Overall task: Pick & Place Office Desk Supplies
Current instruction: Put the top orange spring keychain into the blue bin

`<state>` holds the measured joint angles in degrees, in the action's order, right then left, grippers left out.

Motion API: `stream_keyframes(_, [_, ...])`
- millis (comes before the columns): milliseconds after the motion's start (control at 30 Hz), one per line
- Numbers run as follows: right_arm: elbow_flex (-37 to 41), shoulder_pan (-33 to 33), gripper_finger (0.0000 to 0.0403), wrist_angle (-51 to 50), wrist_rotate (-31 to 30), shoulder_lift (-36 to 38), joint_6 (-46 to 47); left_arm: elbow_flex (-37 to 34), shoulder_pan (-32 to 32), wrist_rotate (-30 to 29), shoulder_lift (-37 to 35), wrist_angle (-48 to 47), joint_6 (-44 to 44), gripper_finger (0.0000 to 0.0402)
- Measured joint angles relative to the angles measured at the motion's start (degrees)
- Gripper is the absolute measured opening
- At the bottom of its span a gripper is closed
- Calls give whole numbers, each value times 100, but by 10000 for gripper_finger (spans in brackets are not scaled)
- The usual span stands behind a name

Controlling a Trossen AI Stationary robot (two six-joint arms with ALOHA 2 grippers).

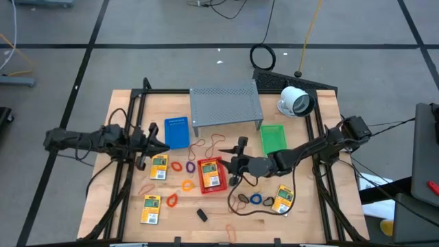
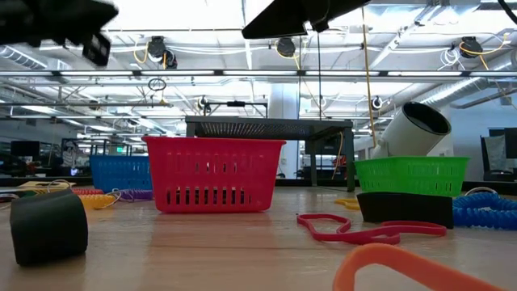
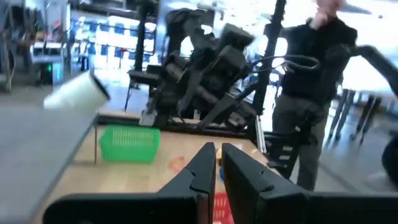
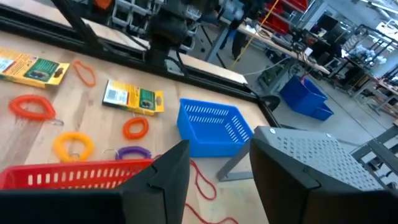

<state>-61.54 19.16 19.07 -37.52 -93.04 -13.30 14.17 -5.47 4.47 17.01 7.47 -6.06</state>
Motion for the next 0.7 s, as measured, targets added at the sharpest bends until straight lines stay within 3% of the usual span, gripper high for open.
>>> stream_keyframes(133, [0, -2, 155, -173, 0, 148, 67, 1417, -274, -564, 1249, -1147, 845, 35])
stream_keyframes(233, [0, -2, 155, -512, 4, 190, 251, 2909, -394, -977, 2246, -3311, 992, 35])
stream_keyframes(367, [0, -2, 155, -919, 4, 202, 543, 4470, -651, -1249, 3602, -5930, 432, 35])
stream_keyframes(500, [0, -5, 155, -1008, 4, 202, 577, 4971, -828, -1250, 4608, -7169, -207, 35])
stream_keyframes(700, [0, -5, 155, -1002, 4, 202, 491, 4793, -699, -1149, 5475, -7844, -712, 36])
